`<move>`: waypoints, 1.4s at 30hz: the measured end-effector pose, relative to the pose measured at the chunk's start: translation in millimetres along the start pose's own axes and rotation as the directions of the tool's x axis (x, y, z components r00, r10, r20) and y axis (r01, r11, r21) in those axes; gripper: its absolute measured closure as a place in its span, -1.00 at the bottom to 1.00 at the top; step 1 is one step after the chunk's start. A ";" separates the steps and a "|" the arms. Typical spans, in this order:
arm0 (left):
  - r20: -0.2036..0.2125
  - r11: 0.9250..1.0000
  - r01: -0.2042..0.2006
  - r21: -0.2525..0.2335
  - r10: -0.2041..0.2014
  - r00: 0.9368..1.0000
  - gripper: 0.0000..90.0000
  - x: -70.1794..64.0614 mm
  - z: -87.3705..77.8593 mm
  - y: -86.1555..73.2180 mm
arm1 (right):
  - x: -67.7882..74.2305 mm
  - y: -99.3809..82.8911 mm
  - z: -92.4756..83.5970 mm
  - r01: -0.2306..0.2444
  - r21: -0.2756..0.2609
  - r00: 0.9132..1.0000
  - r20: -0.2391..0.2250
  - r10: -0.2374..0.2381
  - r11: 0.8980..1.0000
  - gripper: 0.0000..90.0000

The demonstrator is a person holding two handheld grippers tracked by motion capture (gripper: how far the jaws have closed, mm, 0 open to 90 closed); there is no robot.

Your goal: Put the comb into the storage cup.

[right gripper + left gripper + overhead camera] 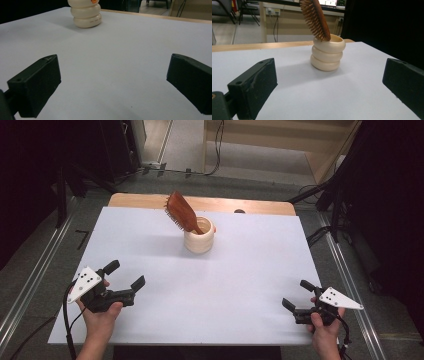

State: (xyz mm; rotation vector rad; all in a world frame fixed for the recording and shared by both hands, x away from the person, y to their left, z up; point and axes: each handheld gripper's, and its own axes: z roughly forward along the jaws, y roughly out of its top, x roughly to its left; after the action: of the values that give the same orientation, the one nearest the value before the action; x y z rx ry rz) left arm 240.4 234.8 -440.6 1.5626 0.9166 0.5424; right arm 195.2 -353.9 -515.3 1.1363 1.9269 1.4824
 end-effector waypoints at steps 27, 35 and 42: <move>-0.063 0.999 0.032 0.034 -0.030 0.998 -1.00 22.5 -40.6 -27.7 | 0.2 -0.1 0.6 -0.003 0.004 1.000 0.008 0.003 1.000 -1.00; -0.076 0.998 0.029 0.059 -0.025 0.997 -1.00 32.1 -43.5 -36.5 | 0.2 -0.1 1.1 -0.002 0.006 1.000 0.010 0.002 1.000 -1.00; -0.108 0.995 -0.039 0.088 0.048 0.993 -1.00 39.8 -43.5 -40.8 | 0.2 -0.2 1.7 0.003 0.009 1.000 0.003 -0.003 1.000 -1.00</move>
State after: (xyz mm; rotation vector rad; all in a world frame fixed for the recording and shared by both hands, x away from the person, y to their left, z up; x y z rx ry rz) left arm 219.6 293.0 -477.0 1.6463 1.0024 0.6320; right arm 196.3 -352.8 -516.0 1.1389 1.9342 1.4712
